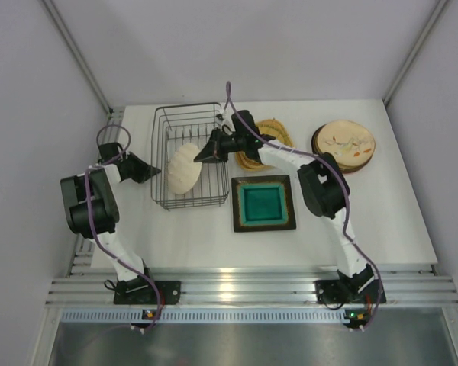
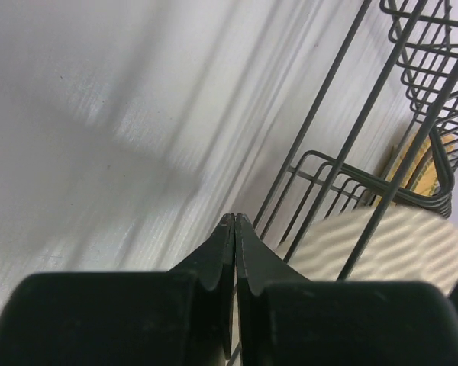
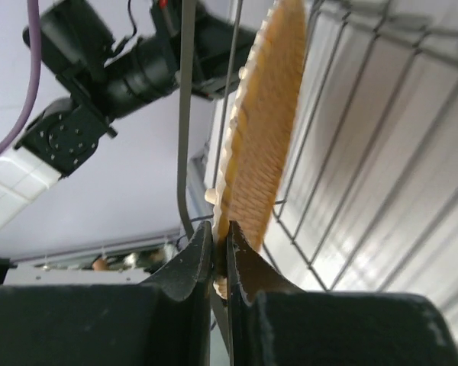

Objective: Unload the plates from the dish rack
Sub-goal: Grab a plate with the right arm, then place the plate on the table

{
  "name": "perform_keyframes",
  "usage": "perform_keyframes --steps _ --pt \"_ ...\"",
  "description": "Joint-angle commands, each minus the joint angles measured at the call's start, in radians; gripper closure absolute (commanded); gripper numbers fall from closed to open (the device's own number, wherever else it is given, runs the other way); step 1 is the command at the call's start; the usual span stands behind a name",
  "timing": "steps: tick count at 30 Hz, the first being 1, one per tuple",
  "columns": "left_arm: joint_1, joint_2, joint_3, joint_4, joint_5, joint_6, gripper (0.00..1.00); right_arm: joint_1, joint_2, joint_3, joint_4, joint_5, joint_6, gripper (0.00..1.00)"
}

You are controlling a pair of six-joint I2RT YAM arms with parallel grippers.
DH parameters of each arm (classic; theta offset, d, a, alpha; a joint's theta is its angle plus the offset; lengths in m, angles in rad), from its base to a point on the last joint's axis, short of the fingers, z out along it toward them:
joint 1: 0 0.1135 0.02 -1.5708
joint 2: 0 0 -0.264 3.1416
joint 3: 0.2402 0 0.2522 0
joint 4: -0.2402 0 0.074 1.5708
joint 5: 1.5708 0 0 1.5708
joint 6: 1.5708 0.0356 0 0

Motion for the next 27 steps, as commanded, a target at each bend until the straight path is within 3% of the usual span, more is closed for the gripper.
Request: perform_keyframes --steps 1,12,20,27 --pt "0.019 -0.057 0.003 0.040 0.018 0.001 0.96 -0.081 -0.144 0.043 -0.111 0.103 -0.152 1.00" --pt "0.046 -0.096 0.040 -0.060 -0.043 0.039 1.00 -0.149 -0.348 0.041 -0.345 0.251 -0.424 1.00" --pt "0.077 -0.222 0.037 -0.146 -0.261 0.070 1.00 -0.195 -0.554 -0.005 -0.475 0.488 -0.648 1.00" --pt "0.080 -0.382 0.012 -0.123 -0.332 0.082 1.00 -0.203 -0.580 0.030 -0.636 0.880 -0.861 1.00"
